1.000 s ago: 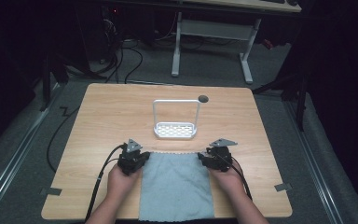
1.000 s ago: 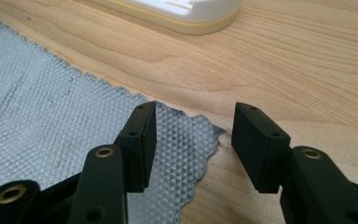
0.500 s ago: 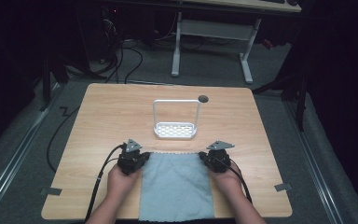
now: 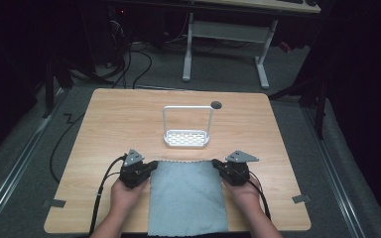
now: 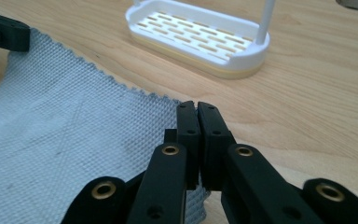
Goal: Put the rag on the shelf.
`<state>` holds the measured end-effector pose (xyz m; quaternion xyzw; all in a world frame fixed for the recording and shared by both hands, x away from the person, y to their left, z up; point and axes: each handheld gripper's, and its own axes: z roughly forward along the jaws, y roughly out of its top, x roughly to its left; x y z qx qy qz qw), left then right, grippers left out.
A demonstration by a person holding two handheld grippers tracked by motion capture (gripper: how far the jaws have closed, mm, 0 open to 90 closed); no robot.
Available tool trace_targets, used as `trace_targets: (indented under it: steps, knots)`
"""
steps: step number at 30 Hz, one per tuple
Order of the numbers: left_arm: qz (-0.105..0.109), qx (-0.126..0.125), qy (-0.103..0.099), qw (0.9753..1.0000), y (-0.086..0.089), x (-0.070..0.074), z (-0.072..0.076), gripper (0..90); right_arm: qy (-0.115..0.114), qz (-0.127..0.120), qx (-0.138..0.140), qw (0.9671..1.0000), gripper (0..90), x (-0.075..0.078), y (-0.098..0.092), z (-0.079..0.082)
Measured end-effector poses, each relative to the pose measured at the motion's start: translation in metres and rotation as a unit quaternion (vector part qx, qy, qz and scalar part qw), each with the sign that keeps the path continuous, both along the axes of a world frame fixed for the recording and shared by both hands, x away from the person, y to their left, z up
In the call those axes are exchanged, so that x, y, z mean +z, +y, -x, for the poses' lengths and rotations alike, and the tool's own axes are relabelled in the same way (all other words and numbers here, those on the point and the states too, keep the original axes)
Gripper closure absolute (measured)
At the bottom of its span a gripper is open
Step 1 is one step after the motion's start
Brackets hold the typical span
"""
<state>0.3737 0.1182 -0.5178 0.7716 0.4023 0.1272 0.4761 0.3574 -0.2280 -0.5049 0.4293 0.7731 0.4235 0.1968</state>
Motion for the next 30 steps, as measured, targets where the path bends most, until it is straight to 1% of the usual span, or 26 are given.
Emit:
trace_targets:
  steps: [2, 4, 5, 6, 7, 8, 9, 11, 12, 13, 14, 15, 17, 18, 19, 20, 21, 26, 27, 28, 29, 30]
  knots:
    - [0.005, 0.001, -0.012, 0.9999, 0.0, 0.003, 0.003, 89.4, -0.005, -0.005, 0.001, 1.0, 88.8, 0.004, 0.001, 0.003]
    - [0.012, 0.002, -0.022, 0.9997, 0.001, 0.007, 0.005, 89.4, -0.019, -0.01, 0.004, 0.9998, 88.9, 0.009, 0.002, 0.008]
    - [0.014, 0.005, -0.033, 0.9993, 0.0, 0.01, 0.008, 89.4, -0.024, -0.013, 0.004, 0.9996, 88.8, 0.011, 0.002, 0.009]
    - [0.014, 0.005, -0.033, 0.9993, 0.0, 0.01, 0.008, 89.4, -0.024, -0.013, 0.004, 0.9996, 88.8, 0.011, 0.002, 0.009]
    - [0.014, 0.007, -0.039, 0.9991, 0.0, 0.012, 0.009, 89.4, -0.026, -0.017, 0.002, 0.9995, 88.9, 0.012, 0.001, 0.01]
    - [0.015, 0.007, -0.043, 0.999, 0.0, 0.013, 0.01, 89.4, -0.034, -0.024, 0.001, 0.9991, 88.9, 0.015, 0.0, 0.012]
    - [0.019, 0.009, -0.048, 0.9987, 0.0, 0.015, 0.011, 89.4, -0.034, -0.024, 0.001, 0.9991, 88.9, 0.015, 0.0, 0.012]
    - [0.025, 0.01, -0.054, 0.9982, 0.0, 0.019, 0.012, 89.4, -0.041, -0.034, -0.001, 0.9986, 88.9, 0.019, -0.001, 0.013]
    - [0.034, 0.009, -0.056, 0.9978, 0.001, 0.022, 0.013, 89.4, -0.047, -0.039, -0.001, 0.9981, 88.8, 0.022, -0.002, 0.014]
    - [0.034, 0.009, -0.056, 0.9978, 0.001, 0.022, 0.013, 89.4, -0.047, -0.039, -0.001, 0.9981, 88.8, 0.022, -0.002, 0.014]
    - [0.04, 0.007, -0.057, 0.9976, 0.001, 0.025, 0.013, 89.4, -0.047, -0.042, -0.003, 0.998, 88.8, 0.023, -0.002, 0.014]
    - [0.042, 0.006, -0.065, 0.997, 0.001, 0.03, 0.014, 89.4, -0.059, -0.041, -0.002, 0.9974, 88.9, 0.028, -0.001, 0.015]
    - [0.043, 0.006, -0.077, 0.9961, 0.002, 0.036, 0.016, 89.4, -0.064, -0.043, -0.001, 0.997, 89.0, 0.032, 0.001, 0.014]
    - [0.043, 0.006, -0.077, 0.9961, 0.002, 0.036, 0.016, 89.4, -0.064, -0.043, -0.001, 0.997, 89.0, 0.032, 0.001, 0.014]
    - [0.048, 0.009, -0.083, 0.9954, 0.004, 0.042, 0.016, 89.5, -0.069, -0.05, 0.001, 0.9963, 89.0, 0.038, 0.002, 0.013]
    - [0.048, 0.009, -0.083, 0.9954, 0.004, 0.042, 0.016, 89.4, -0.069, -0.05, 0.001, 0.9963, 89.0, 0.038, 0.002, 0.013]
    - [0.059, 0.014, -0.089, 0.9942, 0.005, 0.048, 0.015, 89.5, -0.074, -0.054, 0.002, 0.9958, 89.0, 0.043, 0.002, 0.012]
    - [0.063, 0.019, -0.107, 0.9921, 0.006, 0.06, 0.013, 89.5, -0.097, -0.053, 0.002, 0.9939, 89.1, 0.059, 0.002, 0.009]
    - [0.063, 0.019, -0.107, 0.9921, 0.006, 0.06, 0.013, 89.6, -0.1, -0.055, 0.001, 0.9934, 89.1, 0.063, 0.002, 0.009]
    - [0.069, 0.022, -0.111, 0.9911, 0.006, 0.065, 0.011, 89.6, -0.103, -0.057, 0.0, 0.993, 89.1, 0.066, 0.001, 0.009]
    - [0.069, 0.022, -0.111, 0.9911, 0.006, 0.065, 0.011, 89.6, -0.103, -0.057, 0.0, 0.993, 89.1, 0.066, 0.001, 0.009]
    - [0.075, 0.024, -0.116, 0.9901, 0.006, 0.067, 0.011, 89.6, -0.114, -0.06, -0.003, 0.9917, 89.1, 0.071, 0.001, 0.009]
